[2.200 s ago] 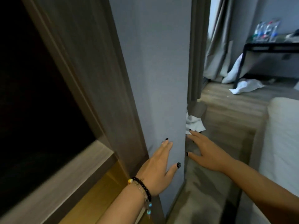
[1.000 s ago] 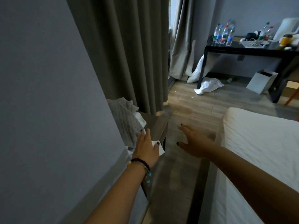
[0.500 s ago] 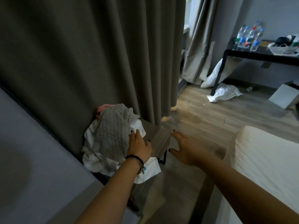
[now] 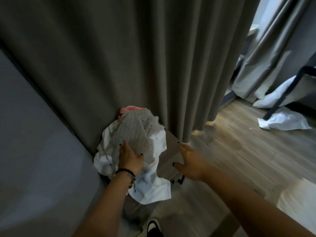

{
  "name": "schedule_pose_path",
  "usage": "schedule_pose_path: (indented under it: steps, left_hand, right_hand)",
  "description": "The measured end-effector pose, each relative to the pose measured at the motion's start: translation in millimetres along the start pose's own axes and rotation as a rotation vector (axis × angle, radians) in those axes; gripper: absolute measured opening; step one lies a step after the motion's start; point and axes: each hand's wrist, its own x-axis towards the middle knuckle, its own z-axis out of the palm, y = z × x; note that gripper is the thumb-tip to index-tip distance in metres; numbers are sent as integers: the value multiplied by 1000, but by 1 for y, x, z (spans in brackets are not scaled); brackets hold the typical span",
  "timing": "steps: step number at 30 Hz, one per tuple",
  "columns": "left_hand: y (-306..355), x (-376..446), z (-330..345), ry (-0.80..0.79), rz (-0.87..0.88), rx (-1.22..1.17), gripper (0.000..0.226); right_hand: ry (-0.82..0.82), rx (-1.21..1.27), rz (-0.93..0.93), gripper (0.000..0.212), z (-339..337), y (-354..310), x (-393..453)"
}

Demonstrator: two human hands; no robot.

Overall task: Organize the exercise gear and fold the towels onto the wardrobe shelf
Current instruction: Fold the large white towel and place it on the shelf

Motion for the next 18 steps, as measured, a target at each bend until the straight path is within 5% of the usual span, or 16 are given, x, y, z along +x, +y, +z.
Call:
schedule_pose_path:
  steps: [9, 18]
  left_hand:
    - [3, 99, -5, 182, -123, -54, 99]
    - [3, 176, 0, 59, -120, 4, 123]
  right_hand:
    - [-33, -36, -211, 73, -25, -10, 134]
    - [-119, -34, -211, 70, -48, 7, 224]
